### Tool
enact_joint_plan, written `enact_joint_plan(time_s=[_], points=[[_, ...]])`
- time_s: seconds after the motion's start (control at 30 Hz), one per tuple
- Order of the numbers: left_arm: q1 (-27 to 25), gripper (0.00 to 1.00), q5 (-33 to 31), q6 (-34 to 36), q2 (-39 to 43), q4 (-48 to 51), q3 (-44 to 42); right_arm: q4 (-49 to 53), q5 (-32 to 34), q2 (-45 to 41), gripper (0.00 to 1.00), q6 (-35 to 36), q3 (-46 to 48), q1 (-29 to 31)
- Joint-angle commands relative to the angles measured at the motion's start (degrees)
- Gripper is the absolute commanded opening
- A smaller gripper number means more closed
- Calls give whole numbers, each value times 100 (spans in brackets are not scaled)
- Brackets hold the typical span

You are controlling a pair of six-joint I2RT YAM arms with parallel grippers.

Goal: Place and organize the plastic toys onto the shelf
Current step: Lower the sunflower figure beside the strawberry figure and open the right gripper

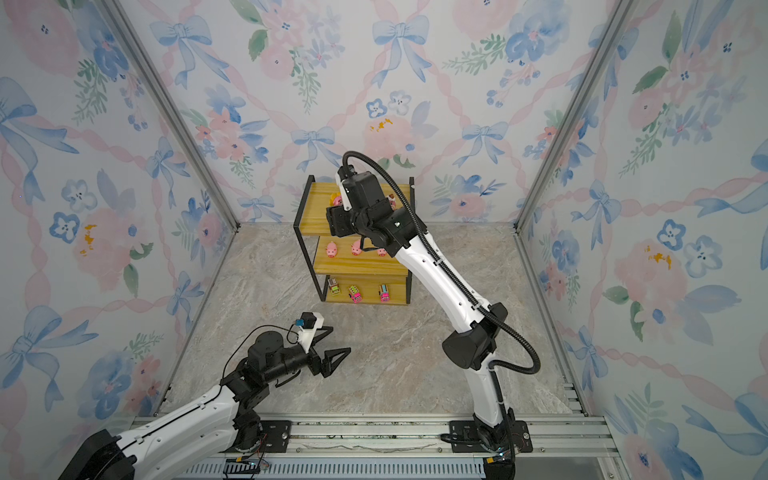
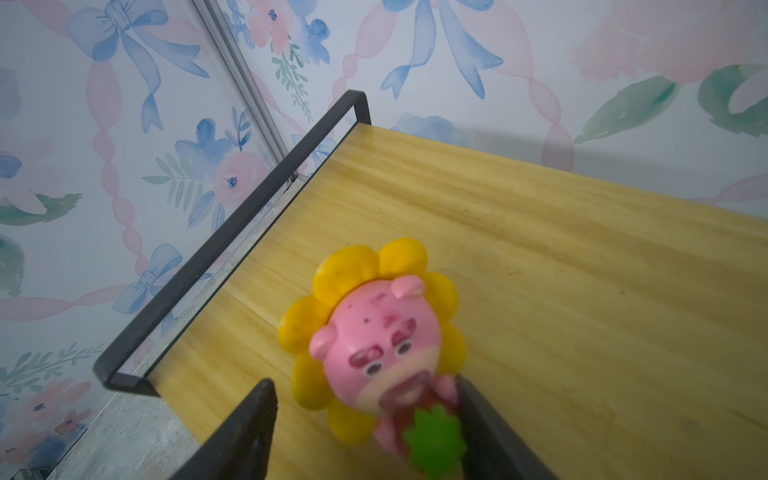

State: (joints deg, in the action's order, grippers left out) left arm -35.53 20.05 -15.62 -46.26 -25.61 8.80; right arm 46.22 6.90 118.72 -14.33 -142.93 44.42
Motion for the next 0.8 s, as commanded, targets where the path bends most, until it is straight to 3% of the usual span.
enact_joint_plan(time_s=[0.0, 0.77], points=[[45, 98, 100, 14, 64, 49, -30, 89, 5, -261, 69, 48, 104, 58], [46, 98, 114, -16, 206, 63, -94, 54, -500, -332, 70, -140, 223, 57]])
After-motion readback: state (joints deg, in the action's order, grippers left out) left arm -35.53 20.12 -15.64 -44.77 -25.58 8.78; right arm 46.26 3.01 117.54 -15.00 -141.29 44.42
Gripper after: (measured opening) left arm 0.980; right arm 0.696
